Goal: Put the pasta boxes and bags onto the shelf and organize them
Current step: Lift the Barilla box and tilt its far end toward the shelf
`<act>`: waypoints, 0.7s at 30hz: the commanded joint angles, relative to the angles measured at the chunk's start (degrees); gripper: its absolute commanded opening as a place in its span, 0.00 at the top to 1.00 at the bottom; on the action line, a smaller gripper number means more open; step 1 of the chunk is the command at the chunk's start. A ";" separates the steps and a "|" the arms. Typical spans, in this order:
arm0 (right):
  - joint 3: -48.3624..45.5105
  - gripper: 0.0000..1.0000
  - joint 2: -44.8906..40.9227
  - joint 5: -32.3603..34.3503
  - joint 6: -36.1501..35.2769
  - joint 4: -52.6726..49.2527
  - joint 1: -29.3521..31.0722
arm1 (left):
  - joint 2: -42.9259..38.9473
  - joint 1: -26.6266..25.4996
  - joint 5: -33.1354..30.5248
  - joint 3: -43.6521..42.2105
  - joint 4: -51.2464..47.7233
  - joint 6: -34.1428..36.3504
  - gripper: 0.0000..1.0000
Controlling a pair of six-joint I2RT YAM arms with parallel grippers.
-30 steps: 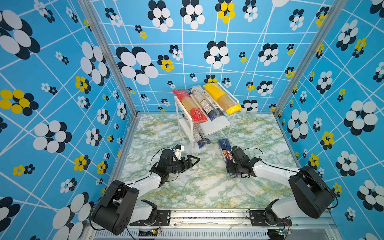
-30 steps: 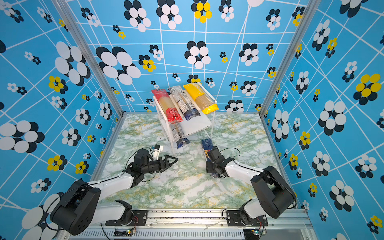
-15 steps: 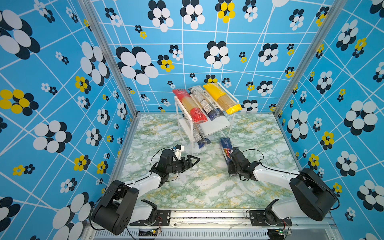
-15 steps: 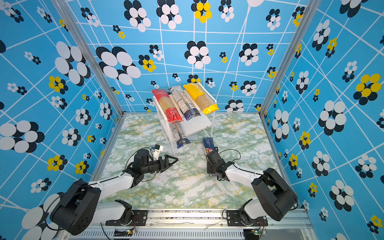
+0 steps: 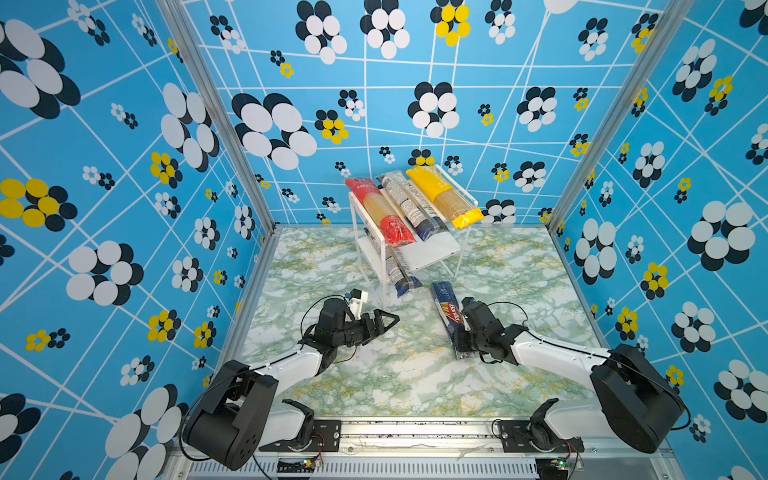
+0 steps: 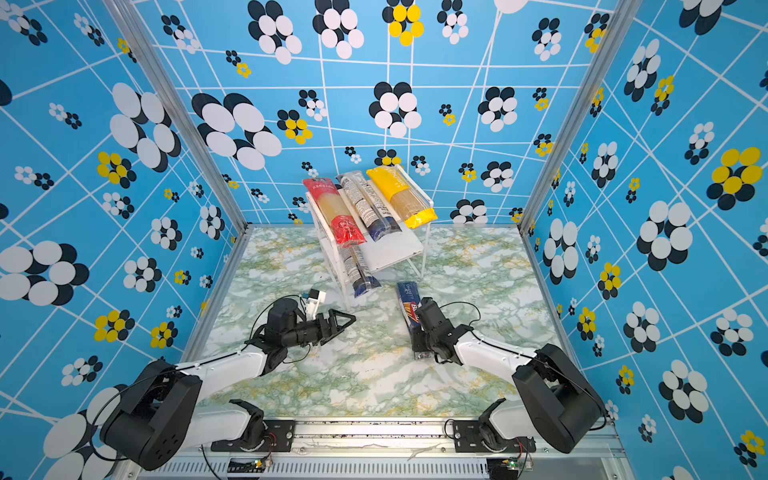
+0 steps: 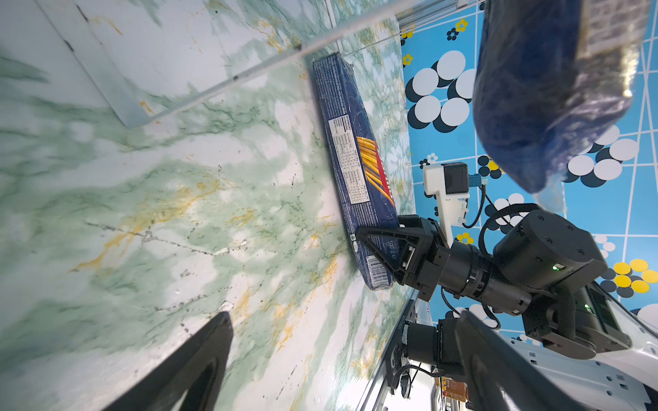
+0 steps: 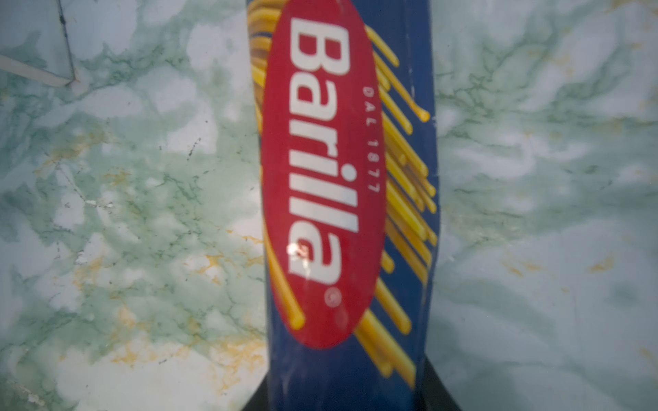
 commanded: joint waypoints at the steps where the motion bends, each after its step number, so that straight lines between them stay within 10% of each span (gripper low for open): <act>1: -0.37 1.00 -3.38 -3.06 -1.34 -4.10 -0.24 | -0.97 0.38 0.11 -0.34 -0.38 0.62 0.01; 21: 12.81 1.00 -24.27 -4.18 -3.71 -34.15 -4.22 | -0.45 1.04 1.12 0.67 -0.84 0.90 0.01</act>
